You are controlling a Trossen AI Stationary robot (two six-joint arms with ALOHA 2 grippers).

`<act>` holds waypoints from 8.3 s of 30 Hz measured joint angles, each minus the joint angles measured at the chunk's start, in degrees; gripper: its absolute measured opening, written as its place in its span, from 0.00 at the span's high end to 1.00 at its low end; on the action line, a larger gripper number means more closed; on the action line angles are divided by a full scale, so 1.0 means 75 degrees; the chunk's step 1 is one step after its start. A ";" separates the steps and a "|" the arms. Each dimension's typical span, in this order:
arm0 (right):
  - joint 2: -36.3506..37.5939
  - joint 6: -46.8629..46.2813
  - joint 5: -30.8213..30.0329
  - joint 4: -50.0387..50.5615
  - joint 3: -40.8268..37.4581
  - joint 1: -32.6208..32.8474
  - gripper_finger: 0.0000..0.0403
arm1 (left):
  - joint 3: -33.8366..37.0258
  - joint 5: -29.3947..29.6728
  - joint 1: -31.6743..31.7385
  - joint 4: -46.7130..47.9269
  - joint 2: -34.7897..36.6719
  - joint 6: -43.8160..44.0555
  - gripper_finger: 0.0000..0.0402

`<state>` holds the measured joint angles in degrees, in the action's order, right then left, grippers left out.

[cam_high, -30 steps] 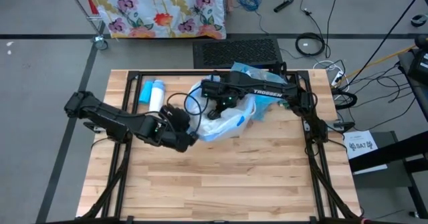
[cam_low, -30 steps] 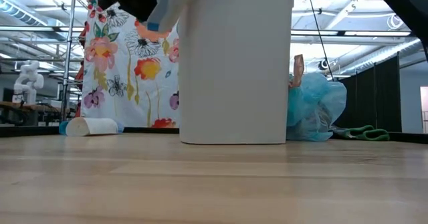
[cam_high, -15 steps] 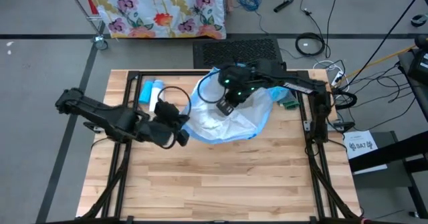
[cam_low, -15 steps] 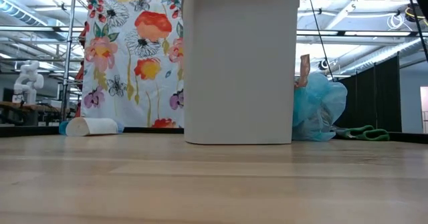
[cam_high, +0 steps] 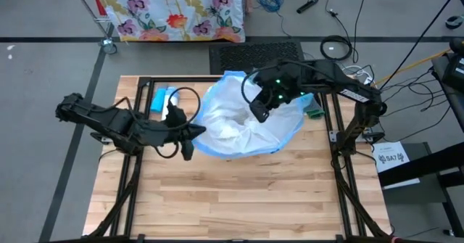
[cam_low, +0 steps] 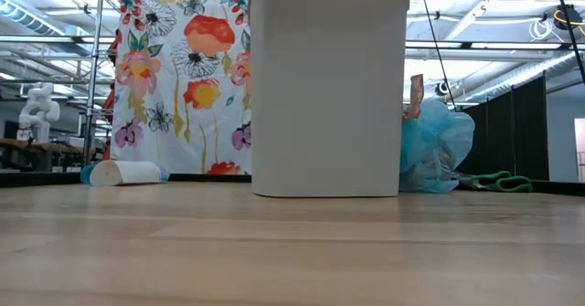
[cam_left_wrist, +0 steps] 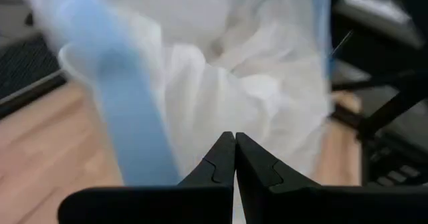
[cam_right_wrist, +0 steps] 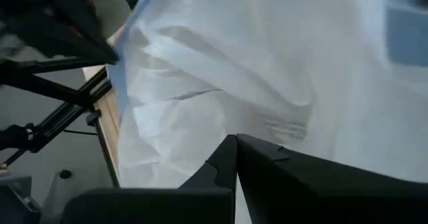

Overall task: Place trash/remove bag and relplace
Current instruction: Put the white trash bag into the white trash bin, then return to Home Position

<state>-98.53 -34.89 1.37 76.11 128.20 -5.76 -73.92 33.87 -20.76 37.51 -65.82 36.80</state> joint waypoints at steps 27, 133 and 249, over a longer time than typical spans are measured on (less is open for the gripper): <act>0.0053 -0.0741 0.2306 -0.4567 -0.0003 -0.0912 1.00 | 0.0013 0.0362 0.0409 0.0767 -0.0198 -0.0161 0.98; 0.2298 -0.3987 -0.2443 0.1613 -0.4232 0.1964 1.00 | 0.0928 -0.2884 0.1526 0.0947 0.0118 0.0800 0.98; 1.3129 0.1088 -0.3106 -0.7937 -1.5937 0.3018 1.00 | 0.9793 -0.7389 0.5161 -0.5428 0.6554 -0.4548 0.98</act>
<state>-0.06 -26.74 -21.92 16.58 8.67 16.87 -0.47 -21.55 17.94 -3.19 -16.67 2.70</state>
